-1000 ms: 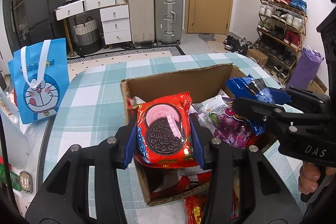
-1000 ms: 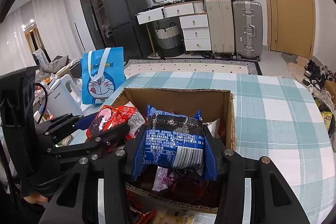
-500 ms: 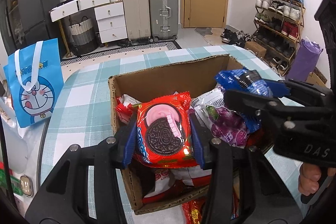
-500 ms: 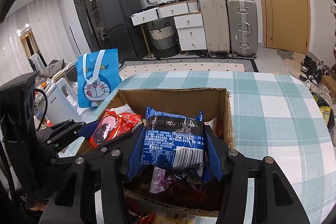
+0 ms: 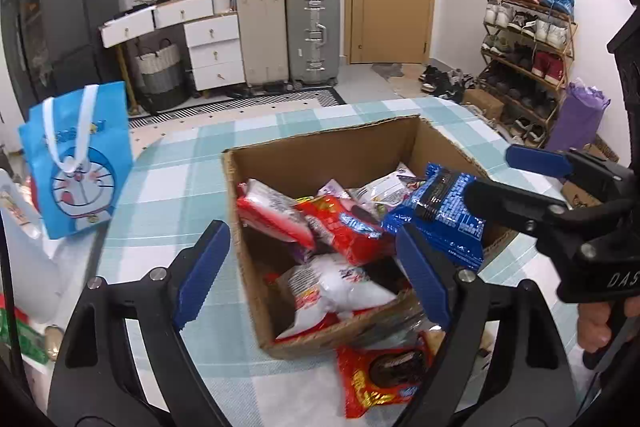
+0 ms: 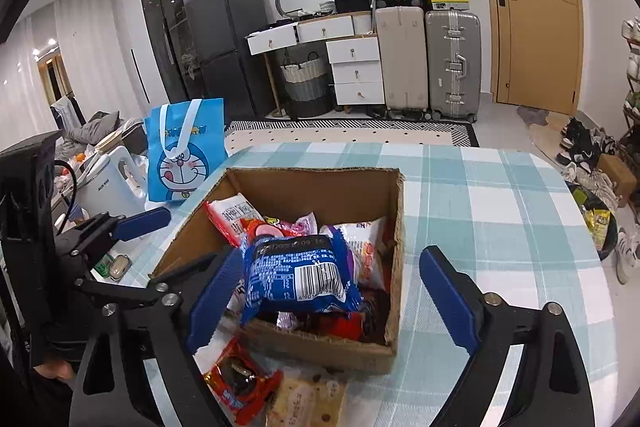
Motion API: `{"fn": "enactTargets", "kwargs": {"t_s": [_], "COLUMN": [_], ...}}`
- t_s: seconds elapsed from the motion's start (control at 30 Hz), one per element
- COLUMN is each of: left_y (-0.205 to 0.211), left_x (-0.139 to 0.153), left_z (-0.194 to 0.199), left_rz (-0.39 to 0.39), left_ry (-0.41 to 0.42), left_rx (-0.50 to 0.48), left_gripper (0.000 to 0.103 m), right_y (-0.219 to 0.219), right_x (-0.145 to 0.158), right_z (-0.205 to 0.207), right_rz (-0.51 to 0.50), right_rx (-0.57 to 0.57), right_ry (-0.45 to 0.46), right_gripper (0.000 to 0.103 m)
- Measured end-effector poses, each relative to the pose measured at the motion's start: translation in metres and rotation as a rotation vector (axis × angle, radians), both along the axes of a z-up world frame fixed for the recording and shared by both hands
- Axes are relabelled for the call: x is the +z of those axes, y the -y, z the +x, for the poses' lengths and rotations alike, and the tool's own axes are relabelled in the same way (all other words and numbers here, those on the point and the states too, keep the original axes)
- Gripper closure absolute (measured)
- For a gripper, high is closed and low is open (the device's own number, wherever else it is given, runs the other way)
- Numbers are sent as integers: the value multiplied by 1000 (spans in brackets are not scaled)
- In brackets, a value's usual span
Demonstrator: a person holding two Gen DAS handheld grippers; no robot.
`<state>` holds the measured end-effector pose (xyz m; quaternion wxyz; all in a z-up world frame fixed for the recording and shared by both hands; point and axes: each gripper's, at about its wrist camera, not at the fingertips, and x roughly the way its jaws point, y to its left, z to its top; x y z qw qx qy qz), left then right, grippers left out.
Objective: Organize snacks
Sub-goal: 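Open both grippers over the box to drop the Oreo and blue packs, then move the left gripper to the small red Oreo pack while the right moves to the white cracker pack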
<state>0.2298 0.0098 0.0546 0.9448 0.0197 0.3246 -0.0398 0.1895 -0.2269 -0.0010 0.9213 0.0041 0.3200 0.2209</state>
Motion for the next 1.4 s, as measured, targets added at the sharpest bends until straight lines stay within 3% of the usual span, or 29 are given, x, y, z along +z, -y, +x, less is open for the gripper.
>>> {"fn": "enactTargets", "kwargs": {"t_s": [0.27, 0.4, 0.8, 1.0, 1.4], "left_y": [-18, -22, -28, -35, -25], "left_x": [-3, -3, -4, -19, -51], "left_z": [-32, -49, -85, -89, -93], "left_rz": [-57, -80, -71, -96, -66], "left_ry": [-29, -25, -20, -66, -114], "left_rx": [41, 46, 34, 36, 17], "left_gripper": [14, 1, 1, 1, 1], "right_y": [12, 10, 3, 9, 11], "right_x": [-5, -10, -25, -40, -89], "right_z": [-25, -39, -59, -65, -67], "right_rz": [29, 18, 23, 23, -63], "right_rx": [-6, -5, -14, -45, -73], "right_ry": [-39, -44, -83, -135, -260], "right_gripper": [1, 1, 1, 1, 1]}}
